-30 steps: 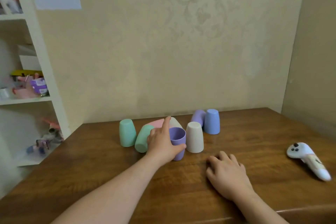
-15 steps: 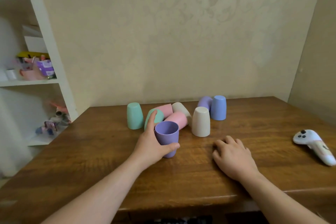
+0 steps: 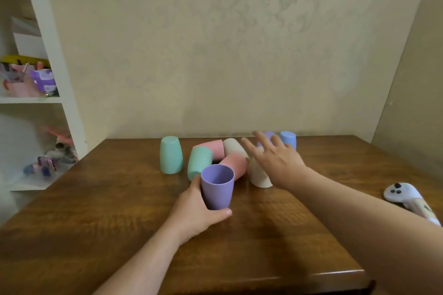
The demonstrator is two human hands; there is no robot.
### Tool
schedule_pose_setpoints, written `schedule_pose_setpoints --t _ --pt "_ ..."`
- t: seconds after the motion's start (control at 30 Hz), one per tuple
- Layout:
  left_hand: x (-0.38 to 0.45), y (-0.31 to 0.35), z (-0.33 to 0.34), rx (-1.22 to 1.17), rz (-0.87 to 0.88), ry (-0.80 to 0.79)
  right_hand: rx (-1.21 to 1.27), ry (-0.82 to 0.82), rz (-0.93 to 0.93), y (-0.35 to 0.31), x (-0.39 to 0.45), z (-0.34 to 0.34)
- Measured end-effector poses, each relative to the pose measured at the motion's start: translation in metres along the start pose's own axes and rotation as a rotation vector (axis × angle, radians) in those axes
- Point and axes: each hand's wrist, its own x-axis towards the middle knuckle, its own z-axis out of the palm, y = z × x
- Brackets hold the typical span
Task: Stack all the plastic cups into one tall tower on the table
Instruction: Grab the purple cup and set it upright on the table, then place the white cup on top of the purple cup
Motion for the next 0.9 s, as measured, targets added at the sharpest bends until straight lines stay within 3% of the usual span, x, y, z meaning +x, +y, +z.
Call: schedule_pose_setpoints --t 0.07,0.3,0.5,0.6,0.67,0.83,0.9 --pt "0.002 -0.002 0.0 0.029 0.01 0.015 -0.114 -0.06 -0.072 -0.005 0.012 0.001" --pt "0.004 -0.003 0.0 0.057 0.003 0.001 -0.113 -0.12 -0.024 -0.013 0.021 0.007" --pt "0.002 0.001 0.001 0.079 -0.006 0.003 -0.28 -0.264 0.156 0.008 -0.005 0.011" --pt "0.001 0.002 0.0 0.077 -0.013 -0.01 -0.237 -0.322 0.275 0.03 -0.016 0.01" --pt "0.001 0.002 -0.003 0.07 -0.008 -0.015 -0.046 -0.264 0.398 0.043 -0.023 0.009" --pt "-0.001 0.003 -0.004 0.071 -0.009 -0.023 1.009 -0.065 0.743 0.043 -0.046 0.029" --pt "-0.002 0.005 -0.004 0.062 -0.001 -0.023 1.225 -0.015 0.774 0.03 -0.056 0.035"
